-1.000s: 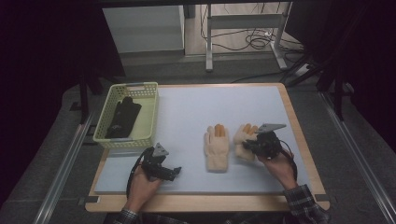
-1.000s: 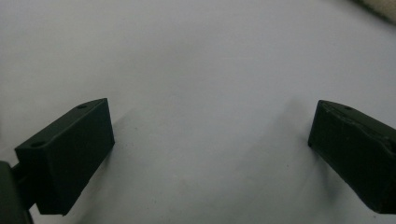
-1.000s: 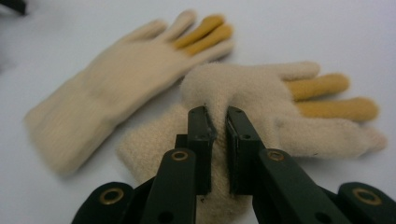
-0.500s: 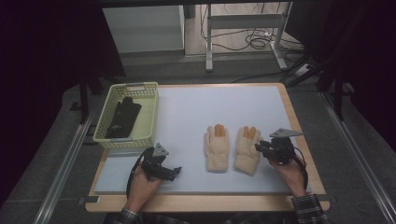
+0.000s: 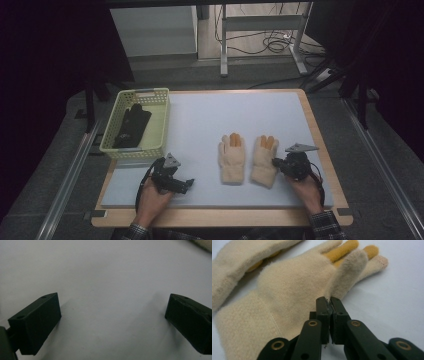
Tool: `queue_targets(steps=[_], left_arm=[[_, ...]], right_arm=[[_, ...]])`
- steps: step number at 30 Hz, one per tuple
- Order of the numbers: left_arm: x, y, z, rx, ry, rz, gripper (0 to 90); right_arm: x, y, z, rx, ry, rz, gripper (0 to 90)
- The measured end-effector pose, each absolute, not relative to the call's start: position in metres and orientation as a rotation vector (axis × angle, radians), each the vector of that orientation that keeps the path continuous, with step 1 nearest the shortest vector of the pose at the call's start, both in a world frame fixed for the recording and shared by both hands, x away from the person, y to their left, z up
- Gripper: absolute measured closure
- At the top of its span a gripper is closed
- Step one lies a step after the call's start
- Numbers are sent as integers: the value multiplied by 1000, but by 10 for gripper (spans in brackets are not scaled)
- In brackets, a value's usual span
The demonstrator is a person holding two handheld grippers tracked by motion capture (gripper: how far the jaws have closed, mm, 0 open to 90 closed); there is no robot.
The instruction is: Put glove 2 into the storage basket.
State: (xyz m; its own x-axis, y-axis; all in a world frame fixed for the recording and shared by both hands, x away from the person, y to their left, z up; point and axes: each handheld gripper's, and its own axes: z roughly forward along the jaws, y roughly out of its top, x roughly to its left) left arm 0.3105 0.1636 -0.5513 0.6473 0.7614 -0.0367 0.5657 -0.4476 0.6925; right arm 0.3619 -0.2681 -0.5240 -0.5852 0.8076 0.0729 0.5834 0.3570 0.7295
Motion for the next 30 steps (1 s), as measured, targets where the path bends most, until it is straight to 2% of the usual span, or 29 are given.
queue_targets(steps=[7,30], left_arm=[[311,164,-551,2178,1026,366,4],[311,164,-551,2176,1026,369,4]], right_arm=[[362,-269,-503,1232,2306,1171,868],[360,-227,-445,1049,2325,1224,868]])
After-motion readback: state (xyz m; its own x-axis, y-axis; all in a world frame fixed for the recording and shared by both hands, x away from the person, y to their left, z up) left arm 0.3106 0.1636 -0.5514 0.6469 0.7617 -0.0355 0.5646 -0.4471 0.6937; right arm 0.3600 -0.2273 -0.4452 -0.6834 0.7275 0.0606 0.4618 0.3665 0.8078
